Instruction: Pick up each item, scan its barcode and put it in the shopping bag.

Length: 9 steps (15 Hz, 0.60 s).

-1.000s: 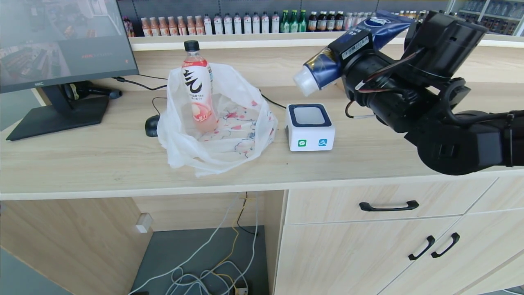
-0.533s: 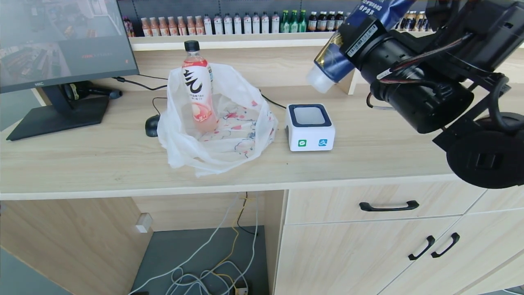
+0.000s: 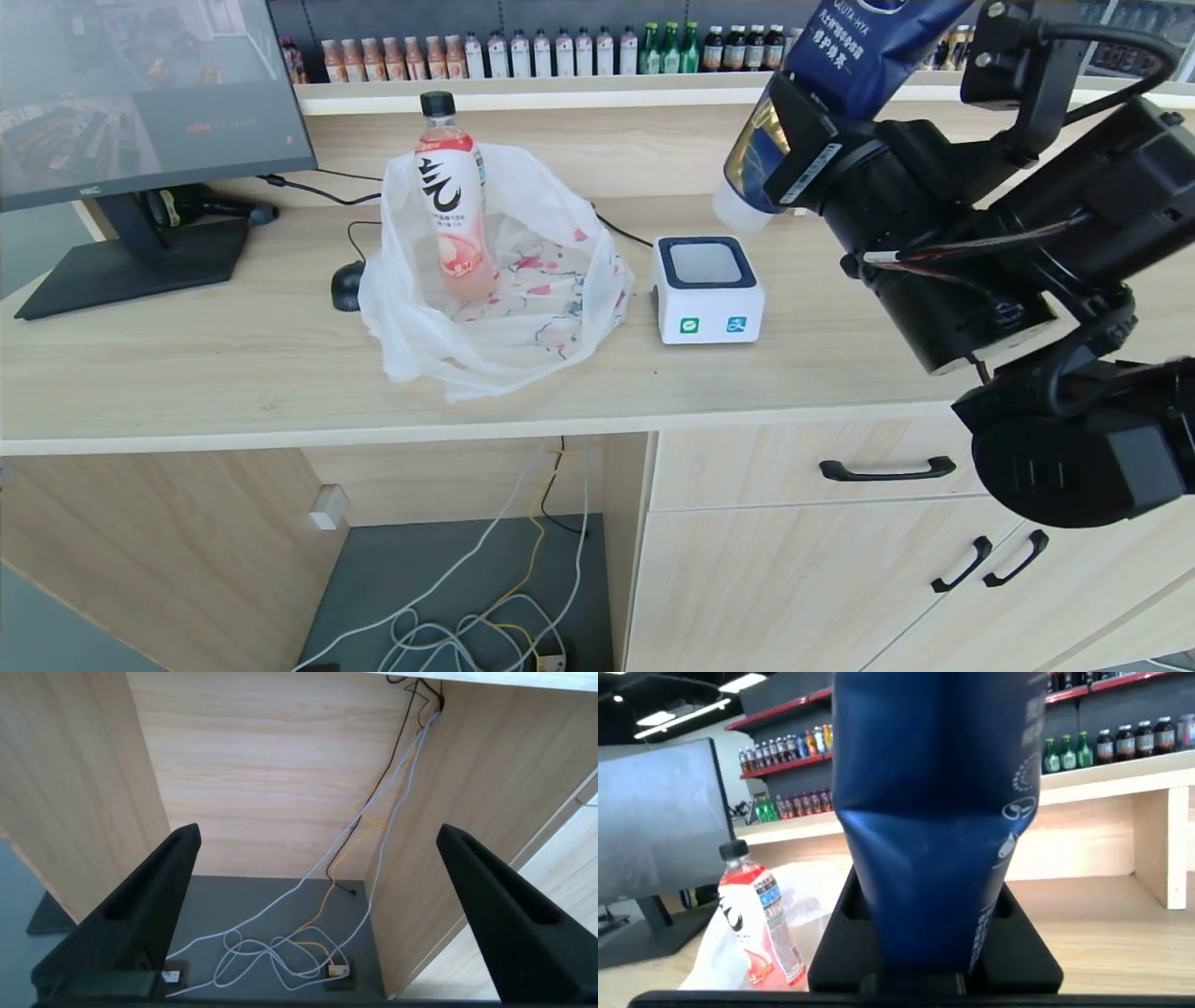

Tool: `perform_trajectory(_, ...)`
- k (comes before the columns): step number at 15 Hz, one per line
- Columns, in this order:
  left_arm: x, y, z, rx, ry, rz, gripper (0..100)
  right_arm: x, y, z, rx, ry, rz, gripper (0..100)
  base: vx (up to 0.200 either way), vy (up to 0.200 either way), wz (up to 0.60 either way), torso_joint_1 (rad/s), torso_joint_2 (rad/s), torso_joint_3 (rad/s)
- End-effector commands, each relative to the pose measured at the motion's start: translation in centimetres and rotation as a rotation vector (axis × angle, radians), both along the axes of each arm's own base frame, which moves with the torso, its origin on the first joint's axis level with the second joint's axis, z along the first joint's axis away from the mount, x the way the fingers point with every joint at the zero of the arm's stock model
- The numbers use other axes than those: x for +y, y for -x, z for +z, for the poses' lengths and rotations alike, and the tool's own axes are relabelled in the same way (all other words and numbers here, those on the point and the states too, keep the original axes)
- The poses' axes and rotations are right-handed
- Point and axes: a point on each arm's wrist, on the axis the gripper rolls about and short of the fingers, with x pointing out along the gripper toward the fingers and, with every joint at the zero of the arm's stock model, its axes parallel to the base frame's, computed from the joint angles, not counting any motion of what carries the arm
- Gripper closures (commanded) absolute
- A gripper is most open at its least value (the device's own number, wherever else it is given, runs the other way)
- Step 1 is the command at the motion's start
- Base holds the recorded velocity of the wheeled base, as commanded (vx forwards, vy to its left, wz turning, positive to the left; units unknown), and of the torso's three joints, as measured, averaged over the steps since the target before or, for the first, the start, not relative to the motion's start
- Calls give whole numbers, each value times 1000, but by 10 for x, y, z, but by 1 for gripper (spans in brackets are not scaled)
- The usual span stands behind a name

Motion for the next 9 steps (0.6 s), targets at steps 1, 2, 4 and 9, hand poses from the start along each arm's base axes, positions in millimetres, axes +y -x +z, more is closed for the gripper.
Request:
perform_trajectory(1, 0, 0, 0, 0, -1, -1, 0, -3, -2, -3, -38, 27, -5, 100, 0, 0, 0, 0, 0, 0)
perform_trajectory(2, 0, 0, 0, 0, -1, -1, 0, -3, -2, -3, -38, 27, -5, 100, 0, 0, 0, 0, 0, 0)
perform_trajectory(4, 0, 0, 0, 0, 1, 0, 0, -14, -8, -25, -53, 81, -33, 100, 0, 0, 0, 0, 0, 0)
perform_trajectory(9, 0, 0, 0, 0, 1, 0, 0, -5, -6, -40, -43, 128, 27, 100, 0, 0, 0, 0, 0, 0)
